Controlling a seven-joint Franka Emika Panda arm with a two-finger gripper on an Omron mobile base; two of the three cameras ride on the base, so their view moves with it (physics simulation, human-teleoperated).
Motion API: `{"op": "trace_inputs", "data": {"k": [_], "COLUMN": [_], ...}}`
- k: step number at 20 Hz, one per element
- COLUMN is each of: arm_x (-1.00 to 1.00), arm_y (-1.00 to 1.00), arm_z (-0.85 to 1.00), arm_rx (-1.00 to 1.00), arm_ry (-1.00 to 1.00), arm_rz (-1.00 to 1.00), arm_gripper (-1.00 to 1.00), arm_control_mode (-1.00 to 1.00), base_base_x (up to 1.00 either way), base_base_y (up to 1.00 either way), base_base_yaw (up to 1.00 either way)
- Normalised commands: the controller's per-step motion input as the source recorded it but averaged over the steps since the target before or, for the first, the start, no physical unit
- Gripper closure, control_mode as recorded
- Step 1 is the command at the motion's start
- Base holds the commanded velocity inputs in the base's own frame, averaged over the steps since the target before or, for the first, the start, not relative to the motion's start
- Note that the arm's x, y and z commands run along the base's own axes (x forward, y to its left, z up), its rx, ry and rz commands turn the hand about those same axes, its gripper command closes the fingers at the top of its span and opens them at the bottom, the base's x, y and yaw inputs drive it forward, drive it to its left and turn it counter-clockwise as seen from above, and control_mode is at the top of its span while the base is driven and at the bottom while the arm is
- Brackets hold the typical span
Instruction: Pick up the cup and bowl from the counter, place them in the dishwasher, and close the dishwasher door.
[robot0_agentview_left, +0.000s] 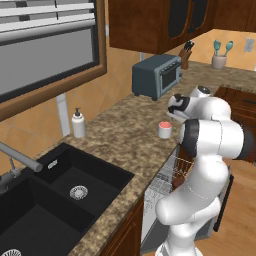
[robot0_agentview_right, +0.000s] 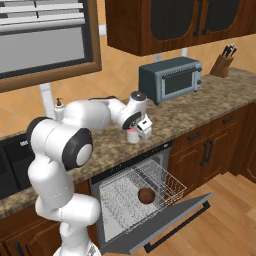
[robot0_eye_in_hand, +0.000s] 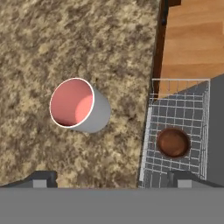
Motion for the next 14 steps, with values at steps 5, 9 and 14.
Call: {"op": "trace_inputs", "data": {"k": [5, 9, 14], "arm_x": [0.34, 0.27, 0.29], "arm_y": [0.18, 0.00, 0.00], "arm_z": [-0.38, -0.20, 0.00], "arm_rx": [0.04, 0.04, 0.00], "arm_ry": [0.08, 0.05, 0.00], "arm_rz": [0.00, 0.00, 0.00], "arm_gripper": [-1.00, -1.00, -1.00], "arm_control_mode": [-1.00, -1.00, -1.00], "base_base_x": [0.00, 0.00, 0.00], "base_base_y": [0.00, 0.00, 0.00], "base_base_yaw": [0.00, 0.00, 0.00]}}
